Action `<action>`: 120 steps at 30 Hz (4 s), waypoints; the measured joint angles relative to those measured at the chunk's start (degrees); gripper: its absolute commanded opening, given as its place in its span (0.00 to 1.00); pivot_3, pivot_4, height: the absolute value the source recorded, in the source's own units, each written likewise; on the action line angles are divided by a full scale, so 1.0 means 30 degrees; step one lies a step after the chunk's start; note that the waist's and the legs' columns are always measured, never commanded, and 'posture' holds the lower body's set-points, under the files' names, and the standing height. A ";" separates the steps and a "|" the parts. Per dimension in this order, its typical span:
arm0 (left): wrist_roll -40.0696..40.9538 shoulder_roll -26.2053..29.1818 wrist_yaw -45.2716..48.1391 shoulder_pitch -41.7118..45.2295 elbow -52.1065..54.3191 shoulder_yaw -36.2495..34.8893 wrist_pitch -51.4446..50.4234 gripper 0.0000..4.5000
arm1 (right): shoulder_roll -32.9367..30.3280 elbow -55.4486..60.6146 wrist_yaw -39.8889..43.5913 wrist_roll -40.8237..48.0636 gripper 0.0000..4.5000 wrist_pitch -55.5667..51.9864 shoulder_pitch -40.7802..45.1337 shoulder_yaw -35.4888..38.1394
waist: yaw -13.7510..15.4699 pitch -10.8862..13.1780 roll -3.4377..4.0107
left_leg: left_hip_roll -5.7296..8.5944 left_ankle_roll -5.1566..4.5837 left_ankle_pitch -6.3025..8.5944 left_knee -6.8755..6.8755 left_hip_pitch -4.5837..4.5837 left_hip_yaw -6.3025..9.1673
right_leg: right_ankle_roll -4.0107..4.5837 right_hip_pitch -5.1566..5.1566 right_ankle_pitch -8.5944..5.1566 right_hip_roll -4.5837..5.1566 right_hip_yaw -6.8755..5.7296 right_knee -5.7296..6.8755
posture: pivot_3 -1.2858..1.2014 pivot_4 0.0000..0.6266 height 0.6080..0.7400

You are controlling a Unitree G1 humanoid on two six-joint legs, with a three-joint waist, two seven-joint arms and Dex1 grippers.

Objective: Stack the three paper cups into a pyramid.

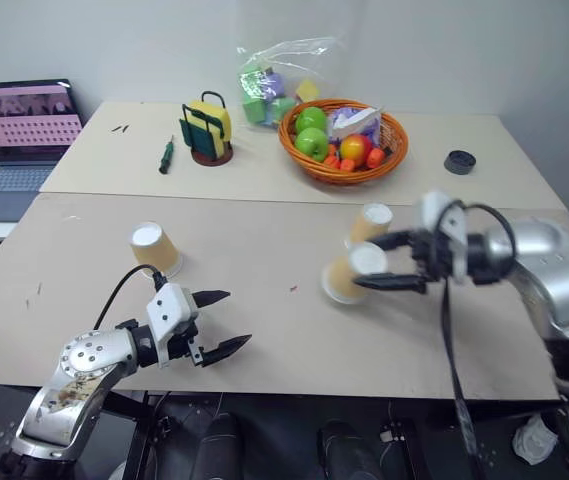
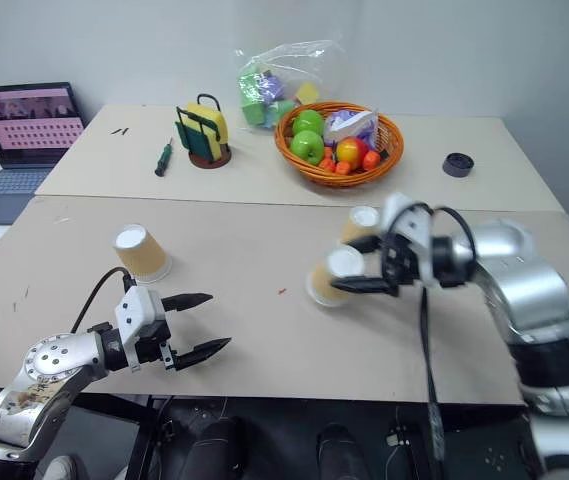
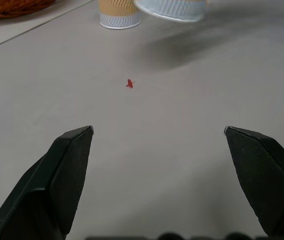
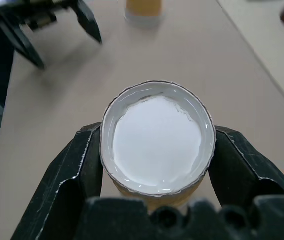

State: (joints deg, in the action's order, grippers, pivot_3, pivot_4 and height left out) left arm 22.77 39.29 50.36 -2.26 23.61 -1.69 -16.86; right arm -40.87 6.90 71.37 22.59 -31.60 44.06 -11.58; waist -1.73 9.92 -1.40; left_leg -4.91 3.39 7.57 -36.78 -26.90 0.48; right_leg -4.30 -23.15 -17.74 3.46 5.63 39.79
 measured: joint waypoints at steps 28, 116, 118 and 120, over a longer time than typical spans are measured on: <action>-0.0406 -0.0423 -0.0672 -0.1158 0.0515 -0.0263 -0.0270 1.00 | 0.9790 -2.3931 0.0763 -0.6519 0.61 1.0942 1.0890 -0.4038 | 0.0356 0.0030 0.0004 | 0.0010 0.0019 -0.0003 0.0028 -0.0134 0.0012 | 0.0102 -0.0227 -0.0001 0.0009 -0.0049 0.0154 | 0.52 0.24 0.51; -0.0176 -0.0267 -0.1639 -0.0687 0.0785 -0.0650 -0.1027 1.00 | 0.3576 -0.4204 -1.2124 -0.3481 1.00 -0.4489 -0.1502 0.5243 | -0.0159 0.0011 -0.0014 | 0.0012 -0.0015 -0.0051 0.0032 -0.0165 -0.0017 | 0.0090 -0.0279 0.0012 -0.0007 0.0029 0.0196 | 0.52 0.24 0.51; -0.0198 -0.0270 -0.1658 -0.0664 0.0675 -0.0650 -0.1026 1.00 | 0.3288 -0.4204 -1.1921 -0.3466 1.00 -0.4312 -0.1449 0.5226 | -0.0132 0.0011 -0.0015 | 0.0011 -0.0016 -0.0051 0.0033 -0.0164 -0.0017 | 0.0090 -0.0279 0.0012 -0.0007 0.0027 0.0195 | 0.52 0.24 0.51; -0.0212 -0.0270 -0.1673 -0.0613 0.0563 -0.0650 -0.1023 1.00 | 0.3052 -0.4203 -1.1628 -0.3365 1.00 -0.4159 -0.1449 0.5225 | -0.0137 0.0011 -0.0015 | 0.0011 -0.0015 -0.0051 0.0033 -0.0163 -0.0017 | 0.0090 -0.0278 0.0013 -0.0007 0.0027 0.0195 | 0.52 0.24 0.51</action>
State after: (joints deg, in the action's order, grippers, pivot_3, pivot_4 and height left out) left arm 22.13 38.48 45.35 -4.09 25.30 -3.64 -19.92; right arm -31.71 -5.71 36.48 12.49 -44.08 39.72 4.10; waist -2.14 9.95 -1.45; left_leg -4.88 3.34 7.42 -36.68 -27.38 0.43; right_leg -4.03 -23.98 -17.70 3.44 5.71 40.38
